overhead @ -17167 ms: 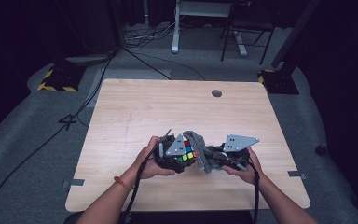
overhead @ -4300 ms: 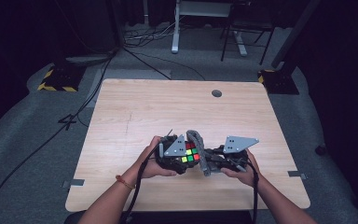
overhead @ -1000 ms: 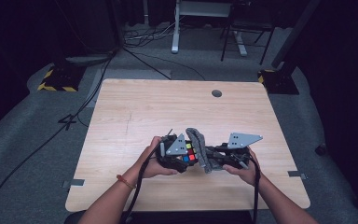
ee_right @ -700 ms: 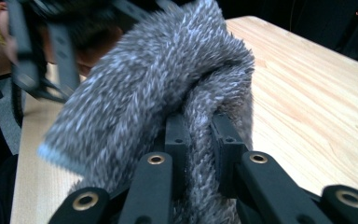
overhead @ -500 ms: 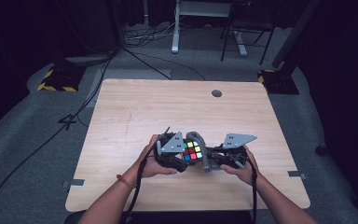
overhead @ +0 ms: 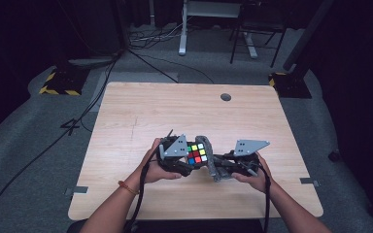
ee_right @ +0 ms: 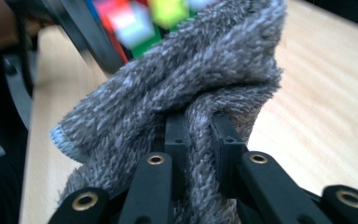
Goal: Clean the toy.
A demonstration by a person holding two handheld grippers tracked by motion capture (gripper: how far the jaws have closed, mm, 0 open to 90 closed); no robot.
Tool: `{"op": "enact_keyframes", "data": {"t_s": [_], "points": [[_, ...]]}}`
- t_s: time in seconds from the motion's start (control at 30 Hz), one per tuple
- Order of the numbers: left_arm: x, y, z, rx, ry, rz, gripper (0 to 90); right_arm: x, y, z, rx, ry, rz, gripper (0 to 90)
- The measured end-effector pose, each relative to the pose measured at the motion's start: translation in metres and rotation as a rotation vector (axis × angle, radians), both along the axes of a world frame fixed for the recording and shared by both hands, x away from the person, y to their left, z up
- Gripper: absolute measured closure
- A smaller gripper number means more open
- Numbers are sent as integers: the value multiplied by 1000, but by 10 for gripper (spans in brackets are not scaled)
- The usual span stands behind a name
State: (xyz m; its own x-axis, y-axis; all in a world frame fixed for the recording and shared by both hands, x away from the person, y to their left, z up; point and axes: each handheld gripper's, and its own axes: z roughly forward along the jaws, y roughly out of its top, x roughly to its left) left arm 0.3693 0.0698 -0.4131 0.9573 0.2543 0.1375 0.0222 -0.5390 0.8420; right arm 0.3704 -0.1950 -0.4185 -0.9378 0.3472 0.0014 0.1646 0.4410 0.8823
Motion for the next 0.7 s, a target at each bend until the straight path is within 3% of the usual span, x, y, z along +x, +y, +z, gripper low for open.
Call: {"op": "enact_keyframes", "data": {"t_s": [0.1,0.2,0.43,0.53,0.63,0.7], "points": [[-3,-7,-2,-2,2,-26,334,-3,-1,6,4,-34,-20,798],[-8,-12,1,-6,-7,-43,334,-1,0,1,-15,-33,-36,797],[-8,-10,3,-13,-14,-46,333,6,7,-13,-91,34,-16,795],[-5,-8,2,-27,1,-33,332,5,6,-12,-59,28,-15,796],[-2,-8,-3,13,5,-10,332,1,3,-4,-14,3,-15,798],[-1,-9,-5,17,12,-8,331,-2,2,-2,-10,-15,-16,798]]}}
